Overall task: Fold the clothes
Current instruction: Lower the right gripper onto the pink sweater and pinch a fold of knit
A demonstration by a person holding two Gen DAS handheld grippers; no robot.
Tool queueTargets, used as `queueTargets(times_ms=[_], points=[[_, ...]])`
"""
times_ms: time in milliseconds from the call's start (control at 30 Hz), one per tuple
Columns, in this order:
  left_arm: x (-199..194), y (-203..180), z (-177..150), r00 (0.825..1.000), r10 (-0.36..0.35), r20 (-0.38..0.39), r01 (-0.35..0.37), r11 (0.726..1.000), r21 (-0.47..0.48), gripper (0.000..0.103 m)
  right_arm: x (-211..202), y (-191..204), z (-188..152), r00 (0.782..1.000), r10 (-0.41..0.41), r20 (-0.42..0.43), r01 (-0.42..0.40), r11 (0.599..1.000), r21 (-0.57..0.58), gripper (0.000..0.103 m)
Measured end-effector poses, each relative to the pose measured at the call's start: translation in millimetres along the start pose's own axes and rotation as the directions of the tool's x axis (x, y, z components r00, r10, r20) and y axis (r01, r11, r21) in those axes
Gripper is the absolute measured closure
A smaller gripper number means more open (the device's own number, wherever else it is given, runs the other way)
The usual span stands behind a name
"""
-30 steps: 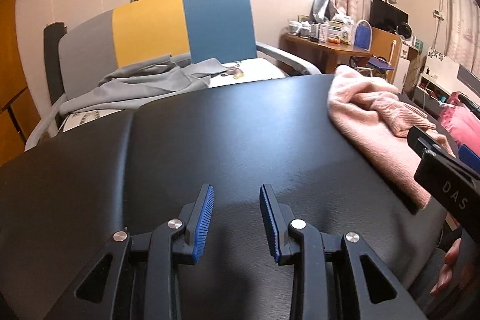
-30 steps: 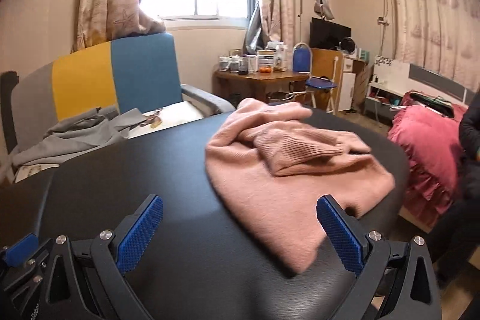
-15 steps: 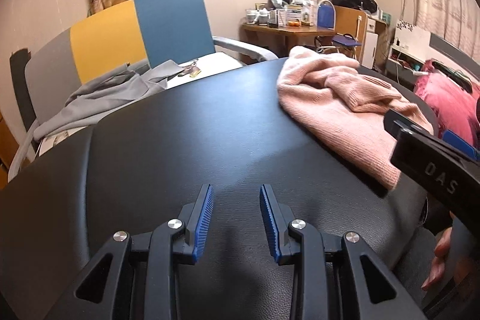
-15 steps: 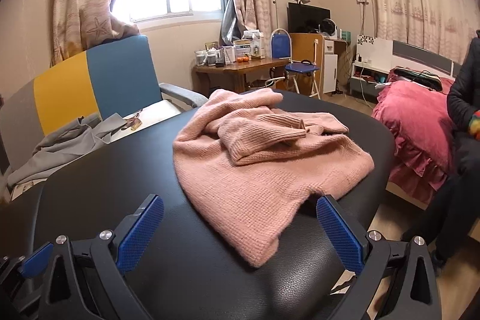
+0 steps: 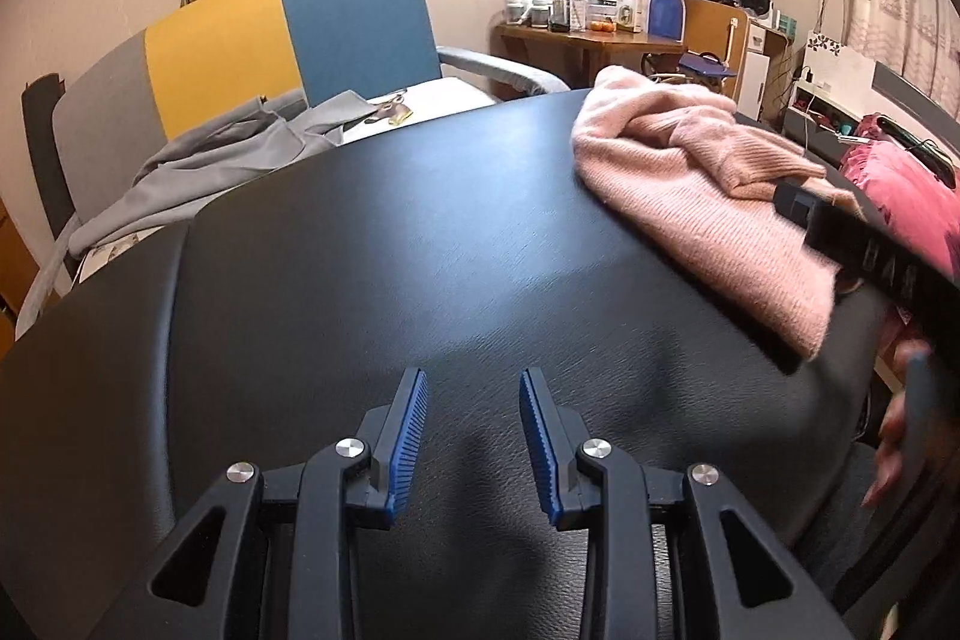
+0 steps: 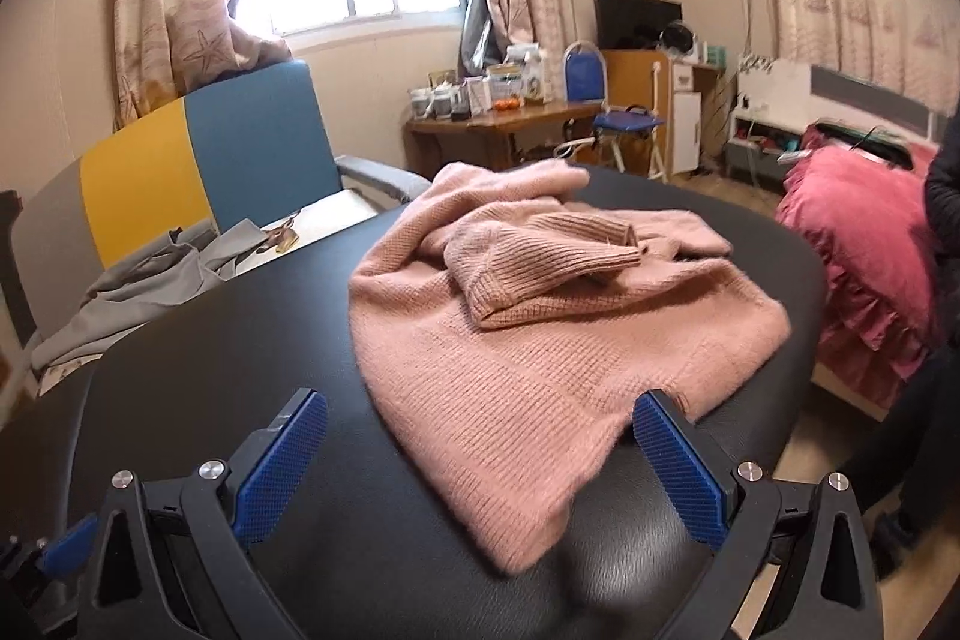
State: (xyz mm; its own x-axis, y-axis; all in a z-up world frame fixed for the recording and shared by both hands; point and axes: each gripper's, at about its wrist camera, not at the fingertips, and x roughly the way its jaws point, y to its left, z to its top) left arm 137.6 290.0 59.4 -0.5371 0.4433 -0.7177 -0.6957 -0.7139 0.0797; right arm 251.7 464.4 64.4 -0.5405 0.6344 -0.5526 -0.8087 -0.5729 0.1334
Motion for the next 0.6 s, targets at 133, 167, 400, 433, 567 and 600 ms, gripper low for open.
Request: queueTargets(times_ms=[133,167,400,433,567,600], points=[[14.2,4.2,-10.4,0.998,0.015,-0.057,-0.016,1.000,-0.015,0.071,35.6,-11.1,15.1,0.997,-0.055,-0.063,0.051,0.997,-0.059,0.000],[16.5,5.7,-13.1,0.997,0.015,-0.070,-0.017,1.000,-0.022,0.071,44.2,-12.9,18.1,0.995,-0.062,-0.080,0.056,0.996,-0.074,0.000],[22.8,16.2,-22.7,0.994,0.014,-0.108,-0.017,0.999,-0.027,0.071,119.2,-26.3,6.2,0.934,-0.048,-0.354,0.021,0.996,-0.081,0.000],[22.8,18.2,-23.2,0.994,0.013,-0.110,-0.016,0.999,-0.030,0.071,118.9,-25.2,4.4,0.942,-0.059,-0.331,0.026,0.994,-0.102,0.000],[21.7,25.2,-26.4,0.994,0.004,-0.105,-0.010,0.998,-0.059,0.071,116.6,-24.3,-0.1,0.950,-0.071,-0.304,0.040,0.993,-0.108,0.000],[21.0,26.8,-27.0,0.994,0.000,-0.105,-0.007,0.998,-0.066,0.071,115.9,-24.3,-0.6,0.950,-0.072,-0.302,0.041,0.993,-0.109,0.000]])
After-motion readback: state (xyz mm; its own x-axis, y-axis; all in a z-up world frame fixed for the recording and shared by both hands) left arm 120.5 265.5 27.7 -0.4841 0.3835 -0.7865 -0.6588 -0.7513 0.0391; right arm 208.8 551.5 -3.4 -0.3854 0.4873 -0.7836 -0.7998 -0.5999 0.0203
